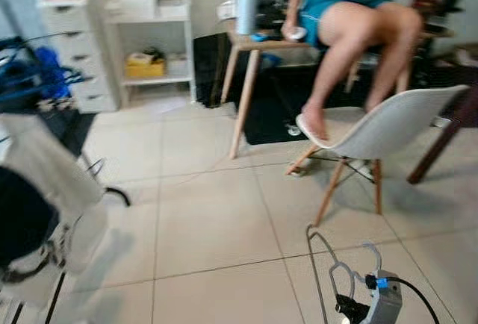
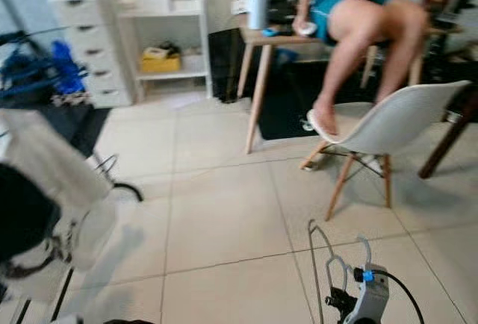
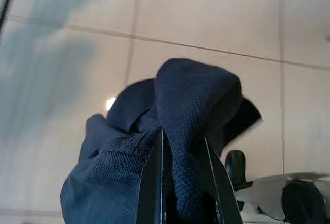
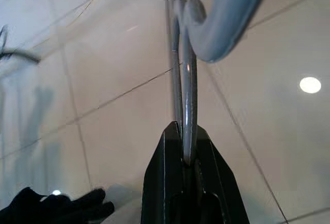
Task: Hang hanger
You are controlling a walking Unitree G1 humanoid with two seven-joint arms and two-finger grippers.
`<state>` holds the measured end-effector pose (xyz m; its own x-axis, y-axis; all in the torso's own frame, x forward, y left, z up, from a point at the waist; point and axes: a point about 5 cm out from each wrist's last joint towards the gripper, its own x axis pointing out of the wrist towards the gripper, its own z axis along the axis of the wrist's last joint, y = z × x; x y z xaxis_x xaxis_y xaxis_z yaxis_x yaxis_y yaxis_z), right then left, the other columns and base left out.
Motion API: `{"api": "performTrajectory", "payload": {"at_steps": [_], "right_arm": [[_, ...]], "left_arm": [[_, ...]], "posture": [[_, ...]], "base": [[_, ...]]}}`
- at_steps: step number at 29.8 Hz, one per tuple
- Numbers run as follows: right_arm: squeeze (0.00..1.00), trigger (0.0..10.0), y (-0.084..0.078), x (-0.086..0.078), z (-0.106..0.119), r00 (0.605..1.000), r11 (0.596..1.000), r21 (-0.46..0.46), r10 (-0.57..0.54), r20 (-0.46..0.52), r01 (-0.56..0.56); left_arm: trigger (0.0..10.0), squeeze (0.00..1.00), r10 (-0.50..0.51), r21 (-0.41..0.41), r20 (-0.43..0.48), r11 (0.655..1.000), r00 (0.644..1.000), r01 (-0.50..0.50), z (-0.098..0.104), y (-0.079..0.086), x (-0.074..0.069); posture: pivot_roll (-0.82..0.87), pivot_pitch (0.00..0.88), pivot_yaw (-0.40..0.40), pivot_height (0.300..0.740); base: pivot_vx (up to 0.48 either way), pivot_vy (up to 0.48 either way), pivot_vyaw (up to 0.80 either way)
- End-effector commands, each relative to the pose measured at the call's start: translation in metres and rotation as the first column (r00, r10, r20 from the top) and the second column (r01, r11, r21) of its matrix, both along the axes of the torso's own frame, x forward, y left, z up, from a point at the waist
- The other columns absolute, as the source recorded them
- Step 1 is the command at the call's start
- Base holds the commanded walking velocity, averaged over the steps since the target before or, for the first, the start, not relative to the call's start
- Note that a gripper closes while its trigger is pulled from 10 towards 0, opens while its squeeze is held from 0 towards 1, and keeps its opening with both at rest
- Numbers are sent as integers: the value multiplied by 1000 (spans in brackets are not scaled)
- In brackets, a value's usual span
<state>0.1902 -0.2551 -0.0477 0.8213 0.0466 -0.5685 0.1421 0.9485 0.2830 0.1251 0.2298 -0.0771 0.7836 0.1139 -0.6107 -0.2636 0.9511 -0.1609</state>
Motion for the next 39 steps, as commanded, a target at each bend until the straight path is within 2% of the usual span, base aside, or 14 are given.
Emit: {"api": "performTrajectory", "payload": {"at_steps": [1,2,3,5,11,12,13,18,20,22,39], "right_arm": [[0,10000,1,-3,-4,1000,1000,-8,-13,-23,12],[0,10000,1,-3,-4,1000,1000,-8,-13,-23,12],[0,10000,5,-3,-7,999,1000,-16,0,-43,-1],[0,10000,8,-2,-8,999,1000,-21,16,-52,-17],[0,10000,13,6,-5,998,999,-18,38,-42,-39],[0,10000,13,11,-2,999,999,-1,35,-17,-35],[0,10000,12,13,-1,999,999,3,34,-7,-34],[0,10000,11,14,1,999,999,4,35,2,-35],[0,10000,8,12,1,999,999,1,33,5,-33],[0,10000,7,11,0,1000,1000,-2,31,1,-31],[0,10000,-1,-2,-4,1000,1000,25,20,-7,-19]], "left_arm": [[10000,0,-51,14,-72,999,996,52,-6,-6,-1],[10000,0,-51,14,-72,999,996,52,-6,-6,-1],[10000,0,-108,16,-113,994,988,111,-9,-13,5],[10000,0,-139,3,-128,990,982,141,-9,-18,10],[10000,0,-141,-30,-94,990,985,139,-7,-21,15],[10000,0,-143,-71,-11,987,990,142,-3,-23,15],[10000,0,-143,-92,31,985,989,145,0,-25,16],[10000,0,-132,-132,80,981,988,142,3,-26,17],[10000,0,-84,-220,126,969,989,110,5,-25,20],[10000,0,-76,-239,140,965,987,108,6,-25,21],[10000,0,-49,-248,179,964,983,93,10,-21,12]], "posture": [[-84,0,1,736],[-84,0,1,736],[-69,0,-17,736],[-65,0,-20,736],[-51,0,-13,736],[-52,0,-3,736],[-59,0,2,736],[-69,0,9,736],[-88,0,24,736],[-100,0,38,736],[-104,0,48,736]], "base": [[0,0,-800],[0,0,-800],[0,0,-800],[0,0,-800],[0,0,-800],[0,0,-800],[0,0,-800],[0,0,-800],[0,0,-800],[0,0,-800],[0,0,-800]]}}
